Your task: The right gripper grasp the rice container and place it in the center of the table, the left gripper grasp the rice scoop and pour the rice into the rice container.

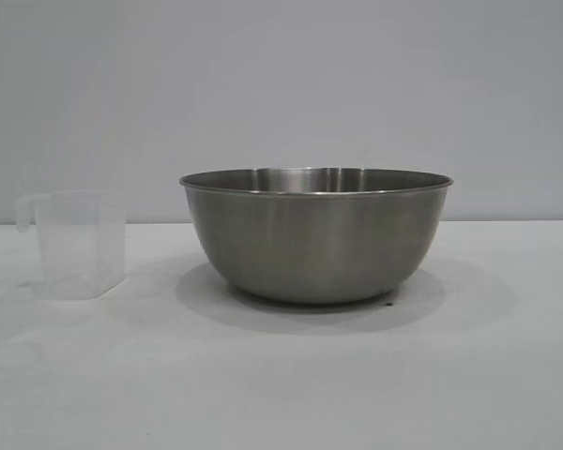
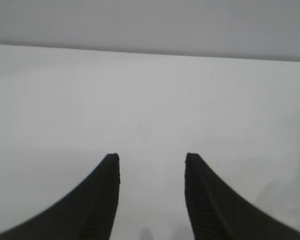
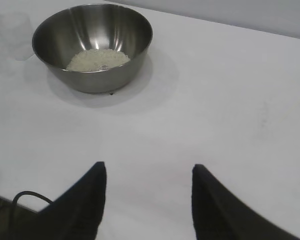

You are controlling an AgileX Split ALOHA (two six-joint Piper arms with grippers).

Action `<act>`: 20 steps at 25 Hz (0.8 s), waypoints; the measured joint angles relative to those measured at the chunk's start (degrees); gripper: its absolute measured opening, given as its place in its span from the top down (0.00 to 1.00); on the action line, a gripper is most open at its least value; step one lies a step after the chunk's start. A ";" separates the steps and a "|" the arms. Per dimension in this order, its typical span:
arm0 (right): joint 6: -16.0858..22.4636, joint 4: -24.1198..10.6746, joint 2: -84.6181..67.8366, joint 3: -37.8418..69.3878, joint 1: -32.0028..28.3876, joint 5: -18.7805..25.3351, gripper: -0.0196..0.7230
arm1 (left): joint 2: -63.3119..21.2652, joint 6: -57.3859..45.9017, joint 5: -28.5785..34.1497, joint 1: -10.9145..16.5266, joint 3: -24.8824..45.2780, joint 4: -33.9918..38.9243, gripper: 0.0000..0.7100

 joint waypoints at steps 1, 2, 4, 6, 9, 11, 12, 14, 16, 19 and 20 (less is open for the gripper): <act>0.00 0.00 0.00 0.00 0.00 0.00 0.51 | -4.69 0.00 6.09 0.00 -0.35 0.85 0.63; 0.00 0.00 0.00 0.00 0.00 0.00 0.51 | -9.21 0.00 12.10 0.00 -0.61 1.75 0.63; 0.00 0.00 0.00 0.00 0.00 0.00 0.51 | -16.89 0.14 21.60 0.00 -0.73 4.54 0.63; 0.00 0.00 0.00 0.00 0.00 0.00 0.51 | -23.91 0.14 31.72 0.00 -1.18 5.52 0.63; 0.00 0.00 0.00 0.00 0.00 0.00 0.51 | -34.63 0.18 45.46 0.00 -2.85 5.62 0.63; -0.10 0.00 0.00 0.00 0.00 0.00 0.51 | -40.61 0.18 53.48 0.00 -4.25 5.62 0.63; -0.10 0.00 0.00 0.00 0.00 0.00 0.51 | -43.64 0.27 57.48 0.00 -5.15 5.45 0.63; -0.10 0.00 0.00 0.00 0.00 0.00 0.51 | -48.51 1.10 64.79 0.00 -7.03 4.52 0.63; -0.10 0.00 0.00 0.00 0.00 0.00 0.51 | -52.93 3.94 72.79 0.00 -8.54 2.61 0.63; -0.10 0.00 0.00 0.00 0.00 0.00 0.51 | -58.08 7.31 81.76 0.00 -9.47 -0.30 0.63; -0.10 0.00 0.00 0.00 0.00 0.00 0.51 | -59.38 7.70 84.06 0.00 -9.60 -0.63 0.63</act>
